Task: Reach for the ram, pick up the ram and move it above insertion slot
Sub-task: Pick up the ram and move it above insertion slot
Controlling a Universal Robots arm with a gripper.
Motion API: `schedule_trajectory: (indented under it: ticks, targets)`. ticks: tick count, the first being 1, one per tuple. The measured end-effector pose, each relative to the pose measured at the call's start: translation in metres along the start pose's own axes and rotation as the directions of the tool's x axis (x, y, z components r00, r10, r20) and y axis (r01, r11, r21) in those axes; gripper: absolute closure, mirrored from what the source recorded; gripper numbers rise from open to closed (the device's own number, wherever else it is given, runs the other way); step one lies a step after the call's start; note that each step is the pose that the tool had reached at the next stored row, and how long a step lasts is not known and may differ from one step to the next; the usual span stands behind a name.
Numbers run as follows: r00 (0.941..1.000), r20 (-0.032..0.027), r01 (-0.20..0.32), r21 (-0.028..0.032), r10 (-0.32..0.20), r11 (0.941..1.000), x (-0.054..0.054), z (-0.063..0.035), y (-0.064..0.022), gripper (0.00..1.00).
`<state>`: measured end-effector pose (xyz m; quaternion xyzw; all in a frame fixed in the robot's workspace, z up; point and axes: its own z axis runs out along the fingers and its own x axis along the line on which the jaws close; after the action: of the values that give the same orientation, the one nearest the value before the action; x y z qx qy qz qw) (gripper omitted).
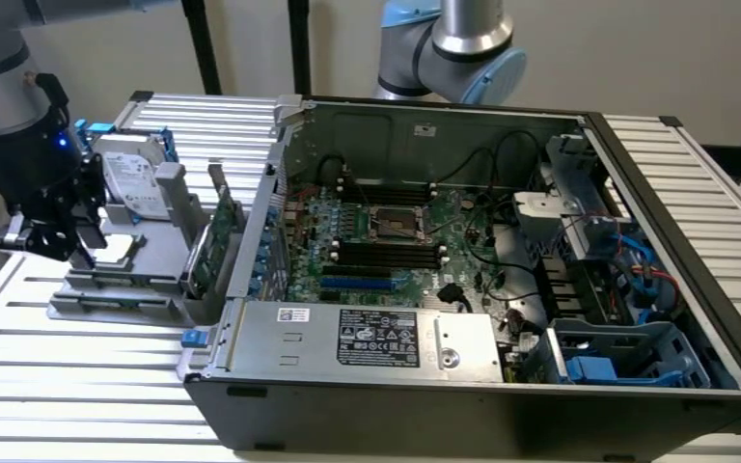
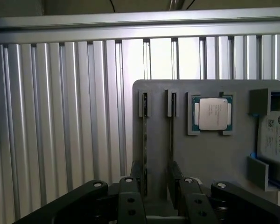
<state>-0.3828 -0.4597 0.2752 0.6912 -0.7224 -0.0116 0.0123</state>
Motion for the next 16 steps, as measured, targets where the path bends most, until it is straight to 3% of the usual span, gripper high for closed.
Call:
schedule_trajectory:
  ticks: [16]
  targets:
    - [0.9997, -0.0008, 0.025, 0.0, -0.025, 0.9997, 0.001, 0.029, -0.0011, 0.64]
